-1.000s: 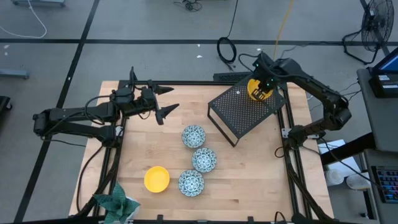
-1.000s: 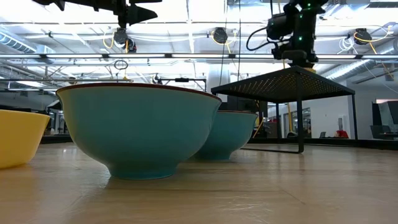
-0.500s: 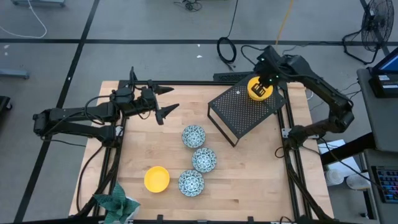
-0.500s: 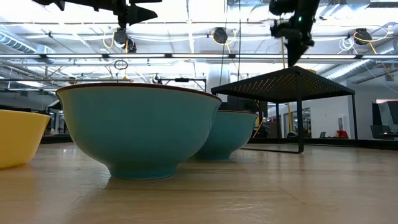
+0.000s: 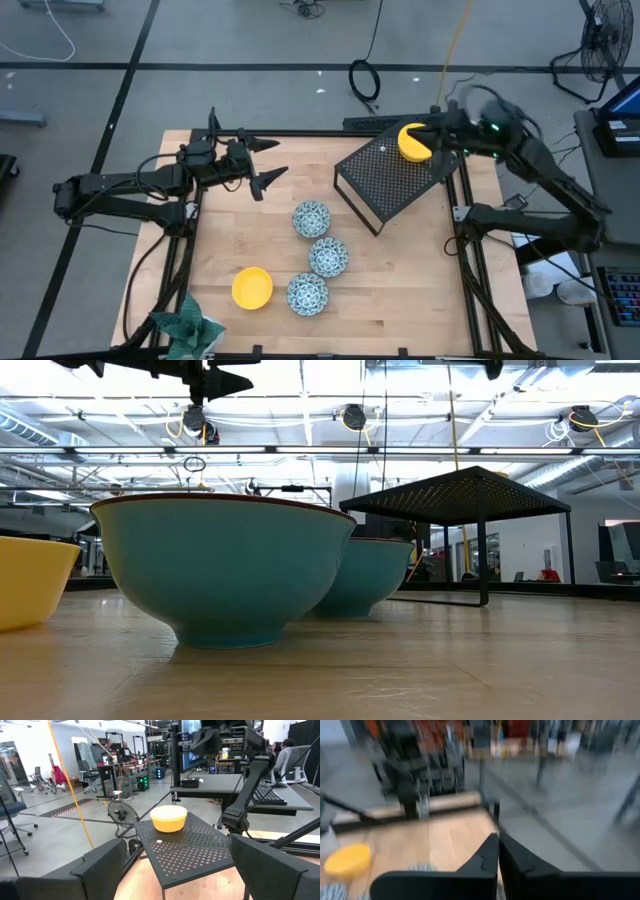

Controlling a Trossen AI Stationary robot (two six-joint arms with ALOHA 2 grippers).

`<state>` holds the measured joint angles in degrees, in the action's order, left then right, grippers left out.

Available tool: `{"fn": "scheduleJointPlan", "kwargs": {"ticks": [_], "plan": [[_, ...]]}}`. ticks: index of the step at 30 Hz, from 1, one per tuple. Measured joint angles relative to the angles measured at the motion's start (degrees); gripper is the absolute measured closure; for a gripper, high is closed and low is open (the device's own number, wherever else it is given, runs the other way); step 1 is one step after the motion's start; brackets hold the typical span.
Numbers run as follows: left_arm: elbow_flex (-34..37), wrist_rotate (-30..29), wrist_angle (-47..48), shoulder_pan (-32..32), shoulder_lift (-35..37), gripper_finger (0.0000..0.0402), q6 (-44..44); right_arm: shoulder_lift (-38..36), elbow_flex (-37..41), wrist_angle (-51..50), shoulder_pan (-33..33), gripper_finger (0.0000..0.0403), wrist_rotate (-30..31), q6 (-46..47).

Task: Pick & Place Mini bowls
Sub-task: Stack the yellow bowl on the yellow bowls on the shelf

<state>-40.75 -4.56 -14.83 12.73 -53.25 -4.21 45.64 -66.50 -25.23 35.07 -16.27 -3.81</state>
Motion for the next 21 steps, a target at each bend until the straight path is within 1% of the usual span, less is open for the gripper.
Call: {"fn": "scheduleJointPlan", "kwargs": {"ticks": [5, 8, 11, 12, 18, 21], "plan": [[0.0, 0.0, 0.0, 0.0, 0.0, 0.0050, 0.0, -8.1, 13.7, 19.1, -2.9, 0.0403, -2.3, -1.1], [0.0, 0.0, 0.0, 0.0, 0.0, 0.0050, 0.0, -10.0, 21.0, 27.0, -3.5, 0.0403, -0.1, -1.4], [0.0, 0.0, 0.0, 0.0, 0.0, 0.0050, 0.0, -10.1, 25.5, 31.9, -3.4, 0.0403, 2.8, -0.1], [0.0, 0.0, 0.0, 0.0, 0.0, 0.0050, 0.0, -10.0, 26.8, 32.9, -3.4, 0.0403, 2.7, 0.8], [0.0, 0.0, 0.0, 0.0, 0.0, 0.0050, 0.0, -10.0, 37.4, 46.9, -4.5, 0.0403, -2.3, 2.3], [0.0, 0.0, 0.0, 0.0, 0.0, 0.0050, 0.0, -10.4, 40.5, 52.7, -5.2, 0.0403, -5.0, 2.2]]}}
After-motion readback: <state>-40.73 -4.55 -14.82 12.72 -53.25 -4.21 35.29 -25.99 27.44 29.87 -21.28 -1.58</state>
